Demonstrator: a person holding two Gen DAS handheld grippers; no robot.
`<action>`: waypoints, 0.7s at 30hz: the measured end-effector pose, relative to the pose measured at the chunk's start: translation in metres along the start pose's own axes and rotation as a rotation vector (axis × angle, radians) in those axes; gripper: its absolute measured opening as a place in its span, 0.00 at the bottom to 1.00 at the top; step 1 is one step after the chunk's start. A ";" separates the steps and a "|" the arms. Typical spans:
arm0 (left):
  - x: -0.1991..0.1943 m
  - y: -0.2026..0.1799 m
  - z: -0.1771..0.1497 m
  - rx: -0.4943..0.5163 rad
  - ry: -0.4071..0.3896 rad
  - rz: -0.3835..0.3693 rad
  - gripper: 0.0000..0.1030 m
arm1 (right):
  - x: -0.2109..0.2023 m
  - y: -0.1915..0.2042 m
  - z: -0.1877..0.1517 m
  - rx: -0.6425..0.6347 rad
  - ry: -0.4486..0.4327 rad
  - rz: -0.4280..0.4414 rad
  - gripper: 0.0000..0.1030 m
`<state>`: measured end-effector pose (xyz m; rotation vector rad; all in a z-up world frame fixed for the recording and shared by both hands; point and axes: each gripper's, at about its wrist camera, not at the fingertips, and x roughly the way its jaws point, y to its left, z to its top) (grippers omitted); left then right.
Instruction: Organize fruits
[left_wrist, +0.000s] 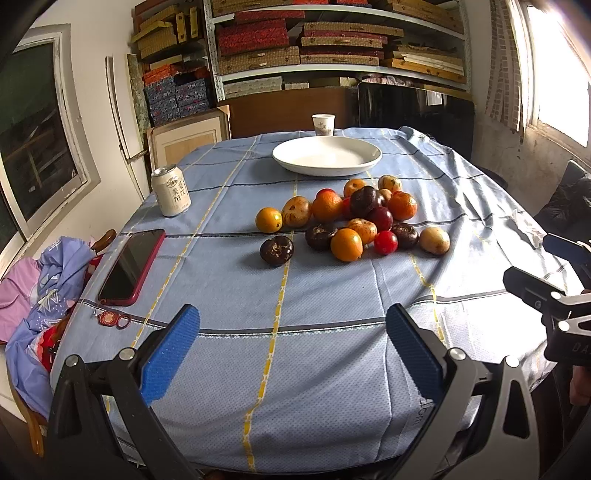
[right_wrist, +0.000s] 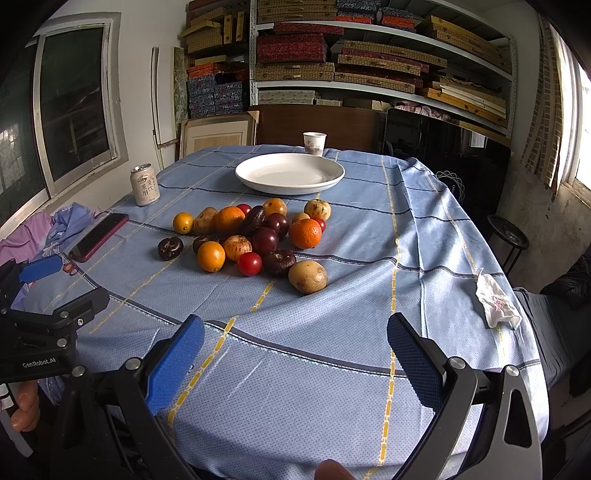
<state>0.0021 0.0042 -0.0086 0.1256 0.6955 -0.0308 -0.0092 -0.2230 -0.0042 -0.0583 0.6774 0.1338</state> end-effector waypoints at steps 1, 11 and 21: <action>0.000 0.001 -0.001 0.000 0.000 -0.001 0.96 | 0.000 0.000 0.000 -0.001 0.000 0.001 0.97; 0.000 0.001 -0.001 0.000 0.001 0.000 0.96 | 0.000 0.001 0.000 -0.001 0.000 0.001 0.97; 0.001 0.001 -0.001 0.000 0.002 0.001 0.96 | 0.000 0.001 0.000 -0.005 0.000 0.000 0.97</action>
